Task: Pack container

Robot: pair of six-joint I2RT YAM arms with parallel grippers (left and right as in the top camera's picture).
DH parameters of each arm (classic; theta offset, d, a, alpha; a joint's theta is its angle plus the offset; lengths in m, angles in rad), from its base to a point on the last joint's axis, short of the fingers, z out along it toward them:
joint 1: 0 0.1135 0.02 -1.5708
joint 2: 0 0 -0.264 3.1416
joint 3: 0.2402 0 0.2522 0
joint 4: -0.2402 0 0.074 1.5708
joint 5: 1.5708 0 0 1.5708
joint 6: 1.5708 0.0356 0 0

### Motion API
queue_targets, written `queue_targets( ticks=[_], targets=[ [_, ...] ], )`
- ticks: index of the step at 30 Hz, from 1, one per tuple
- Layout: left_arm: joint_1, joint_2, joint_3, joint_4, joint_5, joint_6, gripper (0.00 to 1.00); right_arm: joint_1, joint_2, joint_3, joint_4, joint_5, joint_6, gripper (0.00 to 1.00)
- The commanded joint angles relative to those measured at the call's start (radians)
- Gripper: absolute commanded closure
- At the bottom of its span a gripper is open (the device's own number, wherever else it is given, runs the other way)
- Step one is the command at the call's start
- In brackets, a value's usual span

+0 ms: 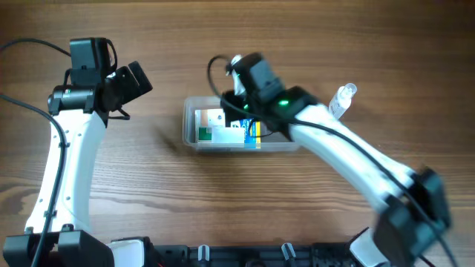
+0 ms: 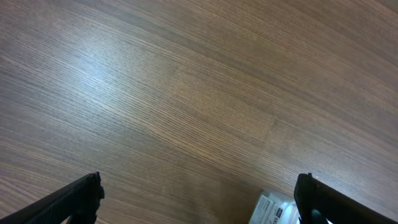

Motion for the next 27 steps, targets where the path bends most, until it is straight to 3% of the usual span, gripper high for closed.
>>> queue_targets(
  ticks=[1, 4, 5, 7, 8, 11, 22, 27],
  targets=[
    [0.004, -0.012, -0.001, 0.003, -0.006, -0.013, 0.0, -0.056, -0.168, 0.032, -0.097, 0.143, -0.051, 0.76],
    [0.004, -0.012, -0.001, 0.002, -0.006, -0.013, 0.0, -0.156, -0.277, 0.032, -0.235, 0.193, -0.045, 0.62],
    [0.004, -0.011, -0.001, 0.002, -0.006, -0.013, 0.0, -0.202, -0.308, 0.032, -0.284, 0.207, -0.045, 0.52],
    [0.004, -0.011, -0.001, 0.003, -0.006, -0.013, 0.0, -0.29, -0.345, 0.032, -0.358, 0.225, -0.051, 0.12],
    [0.004, -0.012, -0.001, 0.003, -0.006, -0.013, 0.0, -0.327, -0.352, 0.032, -0.378, 0.226, -0.071, 0.0],
    [0.004, -0.012, -0.001, 0.002, -0.006, -0.013, 0.0, -0.414, -0.345, 0.03, -0.433, 0.23, -0.194, 0.0],
    [0.004, -0.012, -0.001, 0.002, -0.006, -0.013, 0.0, -0.563, -0.134, 0.015, -0.422, 0.294, -0.206, 0.0],
    [0.004, -0.012, -0.001, 0.002, -0.006, -0.013, 0.0, -0.578, -0.04, 0.015, -0.378, 0.294, -0.28, 0.0]
  ],
)
